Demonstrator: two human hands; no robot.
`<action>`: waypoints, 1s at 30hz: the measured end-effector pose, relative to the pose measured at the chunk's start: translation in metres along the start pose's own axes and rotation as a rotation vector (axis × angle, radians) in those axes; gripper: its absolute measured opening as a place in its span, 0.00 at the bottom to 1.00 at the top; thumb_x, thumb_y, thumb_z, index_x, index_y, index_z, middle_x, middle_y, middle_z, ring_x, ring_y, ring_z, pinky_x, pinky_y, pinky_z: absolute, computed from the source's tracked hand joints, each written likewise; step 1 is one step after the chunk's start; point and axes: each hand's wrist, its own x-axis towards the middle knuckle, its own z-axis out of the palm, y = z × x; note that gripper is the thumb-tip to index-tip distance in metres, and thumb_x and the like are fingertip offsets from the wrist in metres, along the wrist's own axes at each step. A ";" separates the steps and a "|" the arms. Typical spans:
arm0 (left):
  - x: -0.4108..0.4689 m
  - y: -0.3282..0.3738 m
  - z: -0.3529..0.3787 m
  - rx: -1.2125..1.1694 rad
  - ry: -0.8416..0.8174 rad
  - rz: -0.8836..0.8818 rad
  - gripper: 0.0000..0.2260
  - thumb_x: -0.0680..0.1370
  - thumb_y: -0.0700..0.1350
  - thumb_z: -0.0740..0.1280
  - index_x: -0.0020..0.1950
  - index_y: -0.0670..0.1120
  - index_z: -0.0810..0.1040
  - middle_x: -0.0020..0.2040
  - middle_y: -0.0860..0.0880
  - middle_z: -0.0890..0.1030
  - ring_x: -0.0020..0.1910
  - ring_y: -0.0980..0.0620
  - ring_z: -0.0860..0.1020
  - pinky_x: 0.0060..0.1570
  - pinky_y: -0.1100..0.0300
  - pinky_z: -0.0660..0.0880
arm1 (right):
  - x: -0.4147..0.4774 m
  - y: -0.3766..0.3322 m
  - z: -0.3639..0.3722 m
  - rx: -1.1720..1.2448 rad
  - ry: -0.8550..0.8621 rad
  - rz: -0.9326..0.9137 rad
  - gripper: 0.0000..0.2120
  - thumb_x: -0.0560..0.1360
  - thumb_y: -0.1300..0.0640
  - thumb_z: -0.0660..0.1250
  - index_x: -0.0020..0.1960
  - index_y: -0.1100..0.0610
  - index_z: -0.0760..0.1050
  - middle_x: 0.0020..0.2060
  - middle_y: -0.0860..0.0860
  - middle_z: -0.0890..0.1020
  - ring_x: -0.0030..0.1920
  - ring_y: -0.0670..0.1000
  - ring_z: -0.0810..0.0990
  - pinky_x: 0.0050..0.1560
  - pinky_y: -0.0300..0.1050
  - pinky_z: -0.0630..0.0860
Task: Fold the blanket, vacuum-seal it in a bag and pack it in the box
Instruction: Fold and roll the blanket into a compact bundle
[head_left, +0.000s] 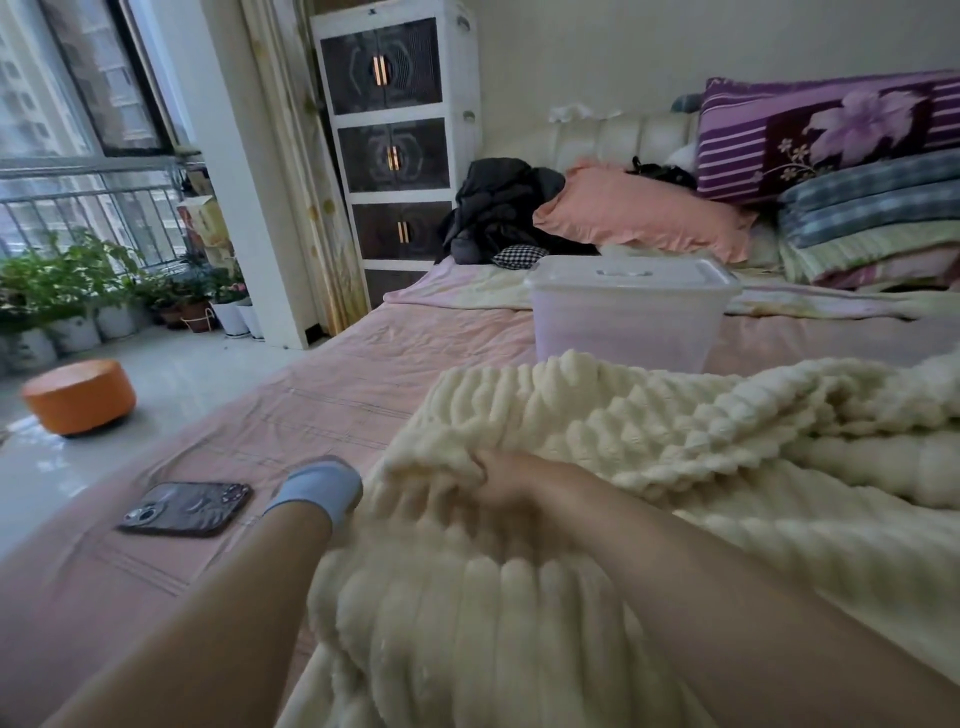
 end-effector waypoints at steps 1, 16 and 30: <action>-0.003 0.008 -0.008 -0.021 0.109 0.013 0.15 0.80 0.43 0.61 0.66 0.40 0.73 0.67 0.41 0.74 0.65 0.42 0.73 0.62 0.52 0.72 | -0.007 0.002 0.001 0.044 -0.115 -0.001 0.34 0.72 0.41 0.73 0.75 0.47 0.68 0.69 0.49 0.75 0.69 0.52 0.74 0.67 0.44 0.70; -0.125 0.268 0.029 0.510 -0.031 0.692 0.32 0.79 0.61 0.60 0.79 0.50 0.56 0.76 0.46 0.63 0.73 0.44 0.65 0.70 0.50 0.62 | -0.191 0.240 -0.108 -0.341 0.095 0.595 0.27 0.76 0.45 0.63 0.73 0.53 0.67 0.74 0.52 0.69 0.72 0.58 0.70 0.69 0.52 0.69; -0.254 0.526 0.025 0.111 0.341 1.067 0.22 0.78 0.46 0.57 0.73 0.52 0.62 0.68 0.46 0.71 0.63 0.41 0.73 0.58 0.47 0.73 | -0.310 0.415 -0.200 -0.124 0.790 0.900 0.26 0.77 0.48 0.66 0.73 0.51 0.66 0.69 0.56 0.67 0.70 0.60 0.67 0.65 0.53 0.70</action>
